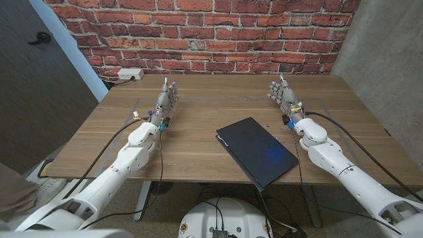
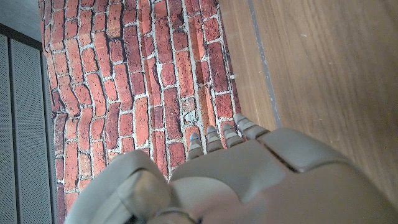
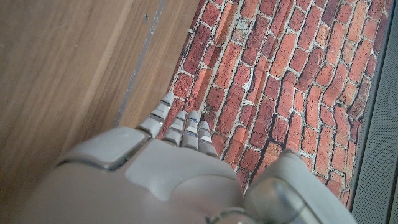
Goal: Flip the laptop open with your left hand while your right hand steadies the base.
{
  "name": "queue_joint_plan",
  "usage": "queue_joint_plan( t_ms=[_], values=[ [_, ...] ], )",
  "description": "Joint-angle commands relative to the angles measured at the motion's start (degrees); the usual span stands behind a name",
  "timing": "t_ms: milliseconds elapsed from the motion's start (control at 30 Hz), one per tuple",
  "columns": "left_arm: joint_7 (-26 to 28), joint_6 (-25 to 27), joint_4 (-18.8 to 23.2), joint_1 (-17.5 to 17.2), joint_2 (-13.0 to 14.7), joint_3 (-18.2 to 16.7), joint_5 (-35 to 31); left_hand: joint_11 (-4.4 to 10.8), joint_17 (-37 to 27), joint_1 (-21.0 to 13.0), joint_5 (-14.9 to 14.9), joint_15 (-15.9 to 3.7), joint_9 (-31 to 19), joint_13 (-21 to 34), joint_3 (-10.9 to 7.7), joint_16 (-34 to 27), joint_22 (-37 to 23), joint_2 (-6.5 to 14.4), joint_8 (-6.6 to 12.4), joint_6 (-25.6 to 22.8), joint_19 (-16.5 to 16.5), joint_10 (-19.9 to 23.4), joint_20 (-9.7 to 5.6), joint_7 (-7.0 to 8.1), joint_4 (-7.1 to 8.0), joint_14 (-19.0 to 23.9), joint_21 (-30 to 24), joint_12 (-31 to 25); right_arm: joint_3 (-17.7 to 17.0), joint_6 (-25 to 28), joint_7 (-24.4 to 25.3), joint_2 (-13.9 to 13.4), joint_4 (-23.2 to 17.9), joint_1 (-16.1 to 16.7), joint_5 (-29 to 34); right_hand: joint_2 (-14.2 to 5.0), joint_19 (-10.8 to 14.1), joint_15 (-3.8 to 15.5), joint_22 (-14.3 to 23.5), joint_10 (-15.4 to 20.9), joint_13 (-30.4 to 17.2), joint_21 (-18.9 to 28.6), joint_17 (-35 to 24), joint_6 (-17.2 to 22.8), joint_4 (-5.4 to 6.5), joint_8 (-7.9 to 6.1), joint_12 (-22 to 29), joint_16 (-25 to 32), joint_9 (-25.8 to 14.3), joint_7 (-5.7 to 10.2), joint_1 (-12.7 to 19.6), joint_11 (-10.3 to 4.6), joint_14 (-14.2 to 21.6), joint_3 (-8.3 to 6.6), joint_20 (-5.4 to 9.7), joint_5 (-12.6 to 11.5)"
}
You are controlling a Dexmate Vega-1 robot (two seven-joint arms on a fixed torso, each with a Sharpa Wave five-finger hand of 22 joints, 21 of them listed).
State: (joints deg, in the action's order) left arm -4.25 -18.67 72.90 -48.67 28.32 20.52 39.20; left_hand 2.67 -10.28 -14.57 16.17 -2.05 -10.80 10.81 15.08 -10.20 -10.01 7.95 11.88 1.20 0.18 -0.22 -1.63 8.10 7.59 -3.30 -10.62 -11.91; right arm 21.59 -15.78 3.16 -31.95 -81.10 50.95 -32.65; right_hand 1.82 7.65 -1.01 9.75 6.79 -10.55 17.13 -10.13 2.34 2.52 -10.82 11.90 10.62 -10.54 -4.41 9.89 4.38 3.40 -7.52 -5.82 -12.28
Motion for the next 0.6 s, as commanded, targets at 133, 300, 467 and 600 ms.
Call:
queue_joint_plan(
  t_ms=[133, 300, 467, 600],
  values=[
    [3.9, -2.55, 1.74, -1.63, 2.57, 1.21, -6.96, 0.4, -0.16, -0.81, -0.04, -2.78, -0.22, 0.13, 0.08, -0.54, -0.12, 0.04, 0.57, -1.21, 0.14, 0.79, -2.24, -0.06, -0.04, -0.29, -0.57, -0.44, -0.62, -0.11, 2.07, -1.24, -2.85, 2.45, 1.23, 0.06, -0.08, -0.01, 0.29, 0.51, -0.25, -0.43, -0.15, -0.54, -0.8, -0.35, 0.33, 0.13, -0.29, -0.05, 1.24, 0.09, 0.19, -0.25, 0.82, -0.2],
    [6.16, -0.76, 4.98, -3.15, 4.57, 1.32, -8.95, 0.36, -0.13, -1.19, -0.11, -2.93, -0.22, 0.13, -0.11, -0.65, -0.12, 0.22, 0.97, -2.54, 0.47, 1.56, -2.45, -0.57, -0.15, 0.11, -0.7, -0.66, -0.68, -0.9, 2.32, -1.38, -3.5, 3.35, 1.69, 0.12, -0.32, 0.05, 0.3, 0.44, -0.25, -0.75, -0.15, -0.65, -1.1, -0.34, 0.3, 0.02, -0.29, 0.01, 1.66, 0.08, -0.06, -0.29, 0.8, -0.18],
    [5.84, -2.16, 6.37, -4.22, 5.94, 1.03, -9.93, 0.32, -0.12, -1.39, -0.15, -3.06, -0.21, 0.13, -0.24, -0.7, -0.11, 0.35, 0.94, -2.68, 0.62, 1.71, -2.54, -0.59, -0.2, 0.32, -0.75, -0.68, -0.51, -0.34, 2.81, -1.7, -4.7, 4.23, 2.03, 0.16, -0.58, 0.03, 0.3, 0.18, -0.25, -1.07, -0.15, -0.71, -1.37, -0.35, 0.21, -0.01, -0.29, 0.1, 2.05, -0.05, -0.16, -0.35, 0.84, -0.16],
    [5.29, -2.33, 7.51, -5.0, 6.64, 0.72, -9.59, 0.24, -0.11, -1.53, -0.18, -3.12, -0.21, 0.13, -0.32, -0.72, -0.11, 0.43, 0.98, -2.93, 0.82, 1.92, -2.56, -0.45, -0.23, 0.44, -0.81, -0.73, -0.61, -0.84, 3.16, -1.53, -5.25, 4.91, 2.07, 0.18, -0.95, -0.06, 0.31, 0.15, -0.25, -1.4, -0.15, -0.73, -1.61, -0.37, 0.2, -0.05, -0.3, 0.12, 2.38, 0.02, -0.27, -0.39, 0.75, -0.13]
  ],
)
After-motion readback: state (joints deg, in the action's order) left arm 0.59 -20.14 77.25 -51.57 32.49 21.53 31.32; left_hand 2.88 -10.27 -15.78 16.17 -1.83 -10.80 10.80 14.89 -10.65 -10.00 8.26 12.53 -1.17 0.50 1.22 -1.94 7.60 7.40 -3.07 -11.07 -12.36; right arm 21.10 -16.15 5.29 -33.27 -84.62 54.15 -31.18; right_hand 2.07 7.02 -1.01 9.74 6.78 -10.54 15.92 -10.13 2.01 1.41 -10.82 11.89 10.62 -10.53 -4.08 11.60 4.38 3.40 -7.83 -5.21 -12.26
